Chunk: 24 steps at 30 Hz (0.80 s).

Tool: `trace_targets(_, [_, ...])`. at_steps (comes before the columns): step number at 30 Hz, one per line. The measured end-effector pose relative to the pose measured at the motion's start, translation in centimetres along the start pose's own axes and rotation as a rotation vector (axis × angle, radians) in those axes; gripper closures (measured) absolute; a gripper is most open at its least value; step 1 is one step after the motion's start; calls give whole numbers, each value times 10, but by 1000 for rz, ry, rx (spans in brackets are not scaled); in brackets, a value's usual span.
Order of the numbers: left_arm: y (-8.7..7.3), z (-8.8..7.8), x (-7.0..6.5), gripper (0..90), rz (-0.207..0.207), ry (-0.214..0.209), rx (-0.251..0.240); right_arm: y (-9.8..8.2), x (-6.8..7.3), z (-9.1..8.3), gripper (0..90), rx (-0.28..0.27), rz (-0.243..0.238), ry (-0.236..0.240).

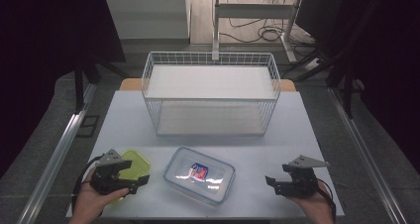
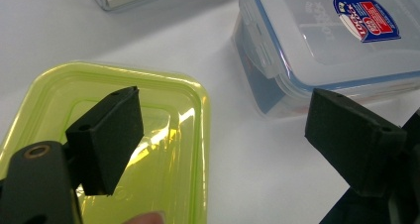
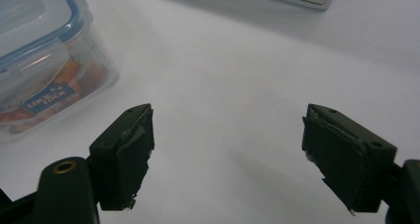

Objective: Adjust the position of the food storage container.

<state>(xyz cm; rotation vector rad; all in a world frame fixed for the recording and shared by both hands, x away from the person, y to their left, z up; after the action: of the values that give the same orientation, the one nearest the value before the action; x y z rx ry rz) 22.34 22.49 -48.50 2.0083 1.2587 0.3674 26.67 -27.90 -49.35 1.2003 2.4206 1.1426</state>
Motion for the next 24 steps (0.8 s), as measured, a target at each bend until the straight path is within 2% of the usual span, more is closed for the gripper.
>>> trace_targets(3, [0, -1, 0, 148, -3, -1, -3, 0, 1, -1, 234, -1, 1, -2])
trace_targets(8, [1, -2, 0, 147, 1, 0, -10, -2, 1, -1, 308, 2, 14, 34])
trace_targets(15, [2, -3, -2, 146, 14, -1, -9, -2, 2, -3, 439, 13, 18, 50])
trace_targets(17, [3, -2, -3, 145, 19, -6, -10, -2, 3, -3, 496, 16, 17, 59])
trace_targets(20, [4, -1, -3, 144, 24, -7, -8, -2, 6, -2, 603, 34, -13, 75])
trace_targets(24, [3, 2, -3, 145, 26, -9, 1, 4, 18, -5, 788, 26, -45, 134])
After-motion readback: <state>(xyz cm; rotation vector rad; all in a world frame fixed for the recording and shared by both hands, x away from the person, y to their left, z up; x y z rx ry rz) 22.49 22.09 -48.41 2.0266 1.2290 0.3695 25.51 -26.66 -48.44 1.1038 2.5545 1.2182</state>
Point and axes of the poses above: each handheld gripper's, and its own axes: z roughly forward along the jaws, y roughly out of its top, x roughly to its left, the point moved 2 cm from there along z, roughly forward along the jaws, and after that the axes turned 6 degrees about y, right-handed, at the moved point
